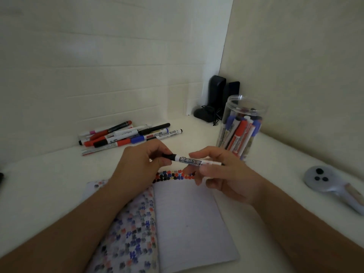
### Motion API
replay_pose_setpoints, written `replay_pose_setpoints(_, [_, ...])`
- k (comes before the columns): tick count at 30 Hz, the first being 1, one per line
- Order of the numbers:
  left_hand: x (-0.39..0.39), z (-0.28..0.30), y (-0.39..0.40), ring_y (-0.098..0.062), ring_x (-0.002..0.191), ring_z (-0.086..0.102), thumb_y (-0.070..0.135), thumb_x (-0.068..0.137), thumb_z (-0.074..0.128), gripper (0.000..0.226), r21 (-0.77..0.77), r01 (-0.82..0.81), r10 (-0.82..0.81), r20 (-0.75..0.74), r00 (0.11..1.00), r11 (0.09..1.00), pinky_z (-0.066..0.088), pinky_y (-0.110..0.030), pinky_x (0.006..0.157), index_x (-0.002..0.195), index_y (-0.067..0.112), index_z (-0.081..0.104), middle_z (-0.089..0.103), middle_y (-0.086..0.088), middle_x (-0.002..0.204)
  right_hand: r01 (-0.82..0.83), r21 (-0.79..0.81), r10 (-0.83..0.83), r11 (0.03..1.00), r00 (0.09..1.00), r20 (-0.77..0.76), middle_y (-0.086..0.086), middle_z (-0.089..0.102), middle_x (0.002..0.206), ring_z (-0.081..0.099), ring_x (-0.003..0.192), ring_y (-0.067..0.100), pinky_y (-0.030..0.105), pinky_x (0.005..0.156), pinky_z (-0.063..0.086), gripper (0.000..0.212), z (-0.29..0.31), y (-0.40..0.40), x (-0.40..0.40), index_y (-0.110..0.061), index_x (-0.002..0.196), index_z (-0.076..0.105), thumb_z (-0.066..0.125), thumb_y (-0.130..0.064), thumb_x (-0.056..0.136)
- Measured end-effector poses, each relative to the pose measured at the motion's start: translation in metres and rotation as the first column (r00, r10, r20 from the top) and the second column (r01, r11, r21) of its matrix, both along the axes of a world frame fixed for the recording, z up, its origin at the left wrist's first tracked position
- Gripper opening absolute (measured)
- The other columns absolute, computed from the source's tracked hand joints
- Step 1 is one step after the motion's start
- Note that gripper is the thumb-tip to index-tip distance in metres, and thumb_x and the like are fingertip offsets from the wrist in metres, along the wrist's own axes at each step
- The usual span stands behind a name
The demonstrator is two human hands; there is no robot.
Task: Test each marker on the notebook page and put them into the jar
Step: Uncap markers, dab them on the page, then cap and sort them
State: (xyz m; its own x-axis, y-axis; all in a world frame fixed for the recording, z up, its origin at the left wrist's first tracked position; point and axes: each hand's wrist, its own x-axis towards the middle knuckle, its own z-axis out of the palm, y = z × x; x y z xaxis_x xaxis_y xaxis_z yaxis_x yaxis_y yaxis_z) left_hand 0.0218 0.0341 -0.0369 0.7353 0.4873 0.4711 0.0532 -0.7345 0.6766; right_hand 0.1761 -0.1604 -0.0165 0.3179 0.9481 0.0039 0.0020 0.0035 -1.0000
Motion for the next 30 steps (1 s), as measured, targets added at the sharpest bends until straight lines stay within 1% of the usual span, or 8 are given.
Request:
replay_pose_setpoints(2, [-0.001, 0.004, -0.002, 0.003, 0.089, 0.068, 0.014, 0.085, 0.078, 0.021, 0.058, 0.032, -0.034, 0.048, 0.998, 0.998, 0.05, -0.01, 0.081, 0.097, 0.031, 0.076, 0.073, 0.023, 0.091, -0.15, -0.028, 0.146, 0.988, 0.983, -0.109, 0.02, 0.07, 0.126, 0.061, 0.082, 0.019, 0.024, 0.065, 0.045, 0.031, 0.009, -0.003, -0.005, -0.009, 0.112, 0.072, 0.064, -0.029, 0.091])
replay_pose_setpoints(5, [-0.004, 0.008, -0.006, 0.003, 0.095, 0.065, 0.021, 0.084, 0.08, 0.031, 0.131, 0.081, -0.088, 0.047, 0.995, 0.988, 0.049, -0.012, 0.084, 0.106, 0.041, 0.071, 0.071, 0.027, 0.098, -0.096, -0.106, 0.099, 0.99, 0.995, 0.021, 0.019, 0.074, 0.115, 0.05, 0.072, 0.017, 0.026, 0.061, 0.04, 0.02, 0.016, 0.003, -0.013, -0.012, 0.098, 0.074, 0.063, -0.028, 0.096])
replay_pose_setpoints(9, [-0.009, 0.007, -0.008, 0.01, 0.107, 0.059, 0.04, 0.086, 0.076, 0.061, 0.009, 0.127, -0.127, -0.063, 0.99, 0.992, 0.044, -0.007, 0.088, 0.135, 0.057, 0.044, 0.064, 0.034, 0.115, 0.018, -0.179, 0.029, 0.984, 0.966, 0.257, 0.014, 0.074, 0.092, 0.053, 0.067, 0.015, 0.027, 0.061, 0.042, 0.031, 0.03, 0.003, -0.017, -0.041, 0.132, 0.057, 0.055, -0.021, 0.108])
replay_pose_setpoints(14, [-0.01, 0.004, -0.008, 0.009, 0.106, 0.058, 0.042, 0.096, 0.063, 0.045, -0.024, 0.13, -0.132, -0.083, 0.988, 0.991, 0.045, -0.015, 0.09, 0.137, 0.05, 0.044, 0.067, 0.028, 0.113, 0.233, 0.12, -0.258, 0.965, 0.925, 0.279, 0.01, 0.075, 0.094, 0.056, 0.068, 0.016, 0.03, 0.069, 0.048, 0.066, 0.092, -0.006, 0.001, -0.048, 0.149, 0.041, 0.055, -0.004, 0.102])
replay_pose_setpoints(19, [-0.008, 0.002, -0.007, 0.008, 0.105, 0.06, 0.043, 0.098, 0.059, 0.037, -0.039, 0.152, -0.155, -0.107, 0.982, 0.988, 0.044, -0.016, 0.09, 0.132, 0.048, 0.048, 0.069, 0.028, 0.106, 0.554, 0.426, -0.697, 0.715, 0.614, 0.37, 0.006, 0.077, 0.093, 0.064, 0.076, 0.024, 0.033, 0.068, 0.054, 0.07, 0.15, -0.01, 0.051, -0.046, 0.156, 0.026, 0.055, -0.008, 0.105])
replay_pose_setpoints(23, [-0.007, 0.0, -0.006, 0.009, 0.104, 0.06, 0.044, 0.099, 0.058, 0.033, -0.051, 0.15, -0.155, -0.116, 0.981, 0.987, 0.041, -0.011, 0.087, 0.13, 0.05, 0.049, 0.068, 0.03, 0.105, 0.634, 0.386, -0.697, 0.67, 0.359, 0.621, 0.001, 0.076, 0.1, 0.074, 0.081, 0.029, 0.043, 0.069, 0.061, 0.064, 0.15, -0.007, 0.082, -0.051, 0.149, 0.027, 0.059, -0.018, 0.105])
replay_pose_setpoints(27, [-0.005, 0.0, -0.005, 0.008, 0.102, 0.062, 0.044, 0.099, 0.057, 0.03, -0.076, 0.149, -0.158, -0.134, 0.978, 0.986, 0.042, -0.014, 0.088, 0.128, 0.049, 0.051, 0.068, 0.029, 0.104, 0.65, 0.358, -0.663, 0.67, 0.308, 0.682, 0.002, 0.068, 0.115, 0.075, 0.086, 0.024, 0.027, 0.059, 0.055, 0.053, 0.135, 0.003, 0.091, -0.043, 0.14, 0.04, 0.067, -0.021, 0.101])
replay_pose_setpoints(30, [-0.005, 0.0, -0.004, 0.005, 0.1, 0.064, 0.044, 0.1, 0.055, 0.029, -0.081, 0.154, -0.165, -0.144, 0.976, 0.985, 0.046, -0.02, 0.091, 0.128, 0.049, 0.052, 0.069, 0.025, 0.104, 0.631, 0.374, -0.654, 0.68, 0.291, 0.699, -0.002, 0.068, 0.117, 0.074, 0.089, 0.022, 0.031, 0.068, 0.06, 0.053, 0.131, 0.009, 0.089, -0.043, 0.141, 0.043, 0.069, -0.023, 0.1])
